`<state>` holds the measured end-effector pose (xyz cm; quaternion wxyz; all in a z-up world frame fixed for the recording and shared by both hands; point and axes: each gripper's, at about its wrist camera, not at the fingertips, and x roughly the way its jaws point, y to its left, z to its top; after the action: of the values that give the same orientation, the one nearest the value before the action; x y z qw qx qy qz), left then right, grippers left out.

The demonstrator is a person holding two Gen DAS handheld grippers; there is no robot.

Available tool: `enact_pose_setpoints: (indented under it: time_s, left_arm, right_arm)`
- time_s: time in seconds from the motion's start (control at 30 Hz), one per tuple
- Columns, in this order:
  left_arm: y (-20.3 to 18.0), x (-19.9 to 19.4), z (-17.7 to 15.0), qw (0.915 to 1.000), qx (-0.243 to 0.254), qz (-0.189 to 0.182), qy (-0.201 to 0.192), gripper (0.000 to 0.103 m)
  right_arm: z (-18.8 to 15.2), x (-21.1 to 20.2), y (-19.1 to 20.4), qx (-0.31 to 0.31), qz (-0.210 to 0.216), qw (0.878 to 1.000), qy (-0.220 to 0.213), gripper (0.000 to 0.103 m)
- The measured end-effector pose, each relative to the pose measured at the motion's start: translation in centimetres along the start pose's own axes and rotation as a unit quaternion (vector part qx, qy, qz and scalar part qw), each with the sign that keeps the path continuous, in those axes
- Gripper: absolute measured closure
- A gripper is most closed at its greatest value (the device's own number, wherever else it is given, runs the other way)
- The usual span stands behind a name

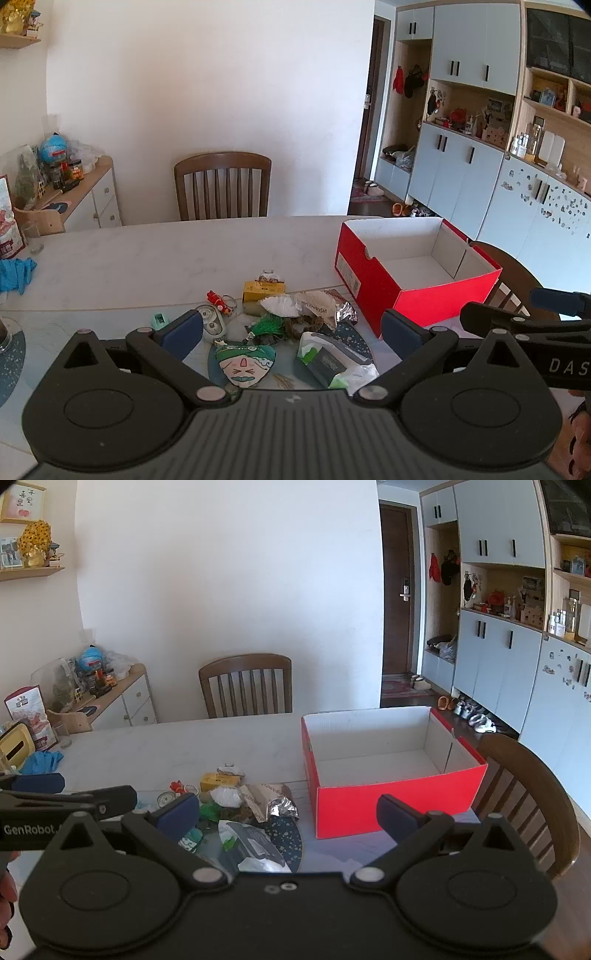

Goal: Organize objects
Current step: 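Move left tool to the plush doll while right tool reaches the clear bag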

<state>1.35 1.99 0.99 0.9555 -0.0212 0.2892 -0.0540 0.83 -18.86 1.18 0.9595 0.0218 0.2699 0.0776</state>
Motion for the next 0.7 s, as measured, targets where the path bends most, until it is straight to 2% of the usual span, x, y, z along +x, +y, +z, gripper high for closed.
enact_pose_setpoints:
  time_s: [0.7]
  left_arm:
    - [2.3,0.9,0.1,0.9999,-0.001,-0.010,0.001,0.000]
  right_arm:
    - [-1.0,1.0,0.9,-0.002,-0.001,1.000,0.007,0.001]
